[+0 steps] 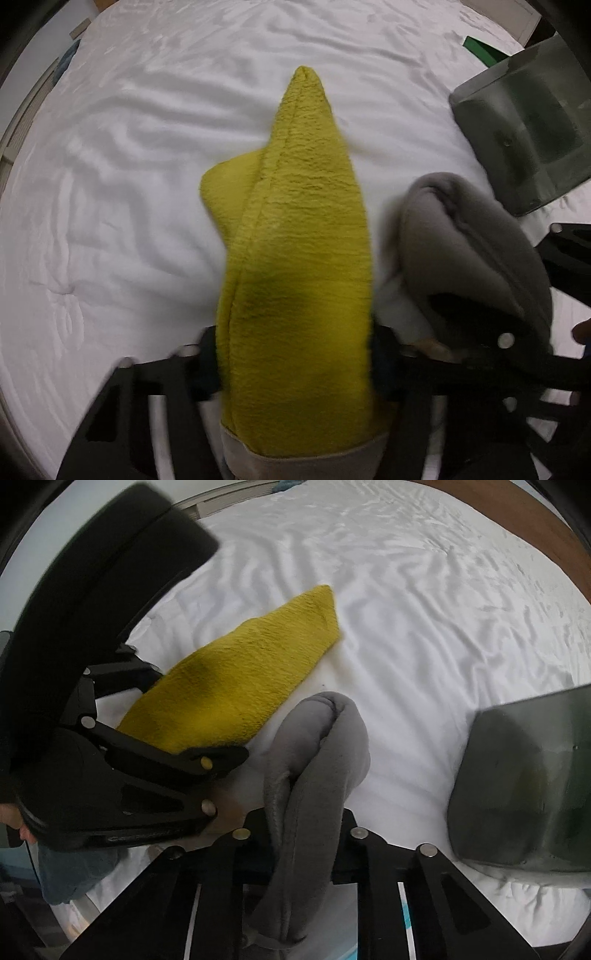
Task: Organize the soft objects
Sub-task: 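Grasp the yellow sock with the left tool while the right tool grasps the grey sock, then carry the yellow sock and grey sock with both tools over the green tray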
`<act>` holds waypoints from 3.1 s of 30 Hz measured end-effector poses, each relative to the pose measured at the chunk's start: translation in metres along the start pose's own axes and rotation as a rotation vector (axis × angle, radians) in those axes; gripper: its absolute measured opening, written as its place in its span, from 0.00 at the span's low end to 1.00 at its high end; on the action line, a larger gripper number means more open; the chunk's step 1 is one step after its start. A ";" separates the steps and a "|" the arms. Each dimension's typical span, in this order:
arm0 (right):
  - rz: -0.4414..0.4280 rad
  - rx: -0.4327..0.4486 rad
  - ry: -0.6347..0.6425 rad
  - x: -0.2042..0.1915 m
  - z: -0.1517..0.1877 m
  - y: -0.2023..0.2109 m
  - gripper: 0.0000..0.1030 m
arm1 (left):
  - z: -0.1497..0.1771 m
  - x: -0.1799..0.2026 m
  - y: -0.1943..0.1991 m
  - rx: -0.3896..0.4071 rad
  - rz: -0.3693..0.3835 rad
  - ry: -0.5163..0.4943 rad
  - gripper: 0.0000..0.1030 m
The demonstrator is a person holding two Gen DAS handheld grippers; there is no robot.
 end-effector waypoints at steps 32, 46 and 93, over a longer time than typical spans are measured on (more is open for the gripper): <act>-0.139 0.212 -0.105 0.027 0.001 0.088 0.13 | 0.023 -0.031 0.124 0.240 0.078 0.189 0.15; -0.210 0.053 -0.104 0.075 0.133 0.190 0.13 | 0.087 0.109 0.160 0.066 0.171 0.160 0.15; 0.227 0.275 -0.383 0.421 0.069 0.298 0.14 | -0.224 0.308 0.132 0.334 0.113 -0.049 0.15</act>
Point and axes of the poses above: each gripper's, at about its wrist camera, not at the fingertips, and y roughly against the way its jaws point, x to its right, z to its underside, the point moved 7 cm from there along -y, roughly the way its jaws point, and after that the axes turned 12 degrees about -y, right-handed, at the moved point
